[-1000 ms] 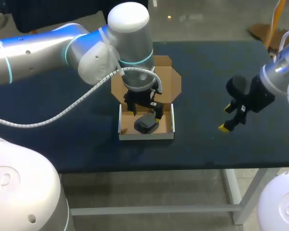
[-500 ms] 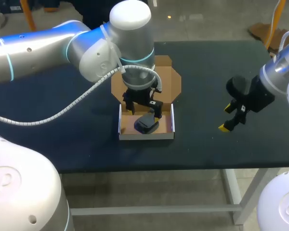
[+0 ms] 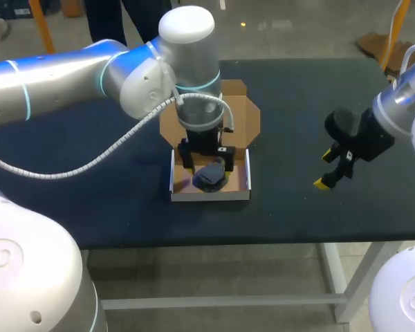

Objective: Assemble the packaging by folding the flat box into shape, placing the metal phone stand inside, and closing the box properly

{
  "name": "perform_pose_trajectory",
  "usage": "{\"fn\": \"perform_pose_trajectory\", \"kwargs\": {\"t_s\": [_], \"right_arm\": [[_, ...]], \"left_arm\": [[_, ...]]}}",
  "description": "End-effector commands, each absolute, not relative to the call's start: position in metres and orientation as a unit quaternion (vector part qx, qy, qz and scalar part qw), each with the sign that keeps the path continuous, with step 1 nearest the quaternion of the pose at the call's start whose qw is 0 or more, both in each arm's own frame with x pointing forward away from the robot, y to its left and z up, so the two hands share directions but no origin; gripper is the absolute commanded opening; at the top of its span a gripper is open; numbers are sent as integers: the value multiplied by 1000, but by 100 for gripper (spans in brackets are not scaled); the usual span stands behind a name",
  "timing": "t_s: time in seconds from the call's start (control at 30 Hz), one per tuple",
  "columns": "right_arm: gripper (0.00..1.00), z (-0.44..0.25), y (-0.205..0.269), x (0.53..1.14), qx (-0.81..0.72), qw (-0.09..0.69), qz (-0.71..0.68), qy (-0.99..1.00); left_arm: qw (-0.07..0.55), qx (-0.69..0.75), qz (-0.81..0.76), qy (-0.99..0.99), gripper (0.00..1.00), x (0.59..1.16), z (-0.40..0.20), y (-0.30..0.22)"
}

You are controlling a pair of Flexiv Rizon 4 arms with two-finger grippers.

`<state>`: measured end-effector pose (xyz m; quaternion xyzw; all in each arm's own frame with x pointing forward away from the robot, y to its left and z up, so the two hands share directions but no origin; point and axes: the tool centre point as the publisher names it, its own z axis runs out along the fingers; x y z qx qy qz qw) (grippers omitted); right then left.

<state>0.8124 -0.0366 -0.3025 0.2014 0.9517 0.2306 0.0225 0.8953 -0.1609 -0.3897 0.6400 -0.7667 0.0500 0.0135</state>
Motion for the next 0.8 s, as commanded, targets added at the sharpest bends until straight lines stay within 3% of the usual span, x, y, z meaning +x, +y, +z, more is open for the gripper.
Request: {"fn": "perform_pose_trajectory", "kwargs": {"t_s": [0.03, 0.8], "right_arm": [[100, -301, -38, 812, 200, 21, 233, 952], [100, -301, -38, 812, 200, 21, 233, 952]], "left_arm": [[1, 650, 44, -758, 100, 890, -392, -166], [-11, 678, 37, -734, 100, 835, -400, -165]]}}
